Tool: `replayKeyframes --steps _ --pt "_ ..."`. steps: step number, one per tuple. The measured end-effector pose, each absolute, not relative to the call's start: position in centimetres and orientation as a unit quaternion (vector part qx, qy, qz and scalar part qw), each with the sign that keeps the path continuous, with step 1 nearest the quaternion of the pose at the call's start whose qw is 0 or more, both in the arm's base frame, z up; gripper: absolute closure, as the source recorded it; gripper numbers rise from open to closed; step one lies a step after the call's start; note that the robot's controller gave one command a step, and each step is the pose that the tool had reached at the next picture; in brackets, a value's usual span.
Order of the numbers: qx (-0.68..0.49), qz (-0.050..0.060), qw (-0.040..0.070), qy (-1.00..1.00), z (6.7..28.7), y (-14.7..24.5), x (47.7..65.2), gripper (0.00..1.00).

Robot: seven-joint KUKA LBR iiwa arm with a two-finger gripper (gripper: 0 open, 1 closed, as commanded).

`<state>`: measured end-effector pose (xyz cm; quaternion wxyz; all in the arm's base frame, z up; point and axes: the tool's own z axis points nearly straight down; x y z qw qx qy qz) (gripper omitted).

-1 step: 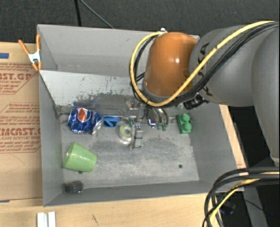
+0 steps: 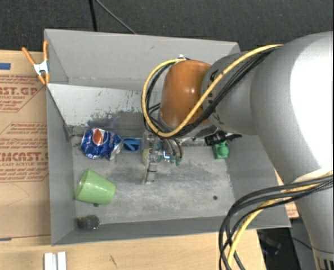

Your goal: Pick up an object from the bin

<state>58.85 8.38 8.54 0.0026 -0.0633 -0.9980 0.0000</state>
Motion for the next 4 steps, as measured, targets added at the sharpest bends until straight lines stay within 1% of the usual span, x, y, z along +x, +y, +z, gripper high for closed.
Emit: replayKeyframes --steps 1,2,3,4 --pt "0.025 -0.002 -0.003 -1.000 13.3 16.0 58.7 0.00" --pt "0.028 0.000 0.004 -1.000 6.8 20.7 52.0 0.00" --pt "0.026 -0.001 0.001 -1.000 7.2 20.4 52.4 1.00" --pt "0.024 -0.002 -0.005 -1.000 24.0 20.8 52.3 1.00"
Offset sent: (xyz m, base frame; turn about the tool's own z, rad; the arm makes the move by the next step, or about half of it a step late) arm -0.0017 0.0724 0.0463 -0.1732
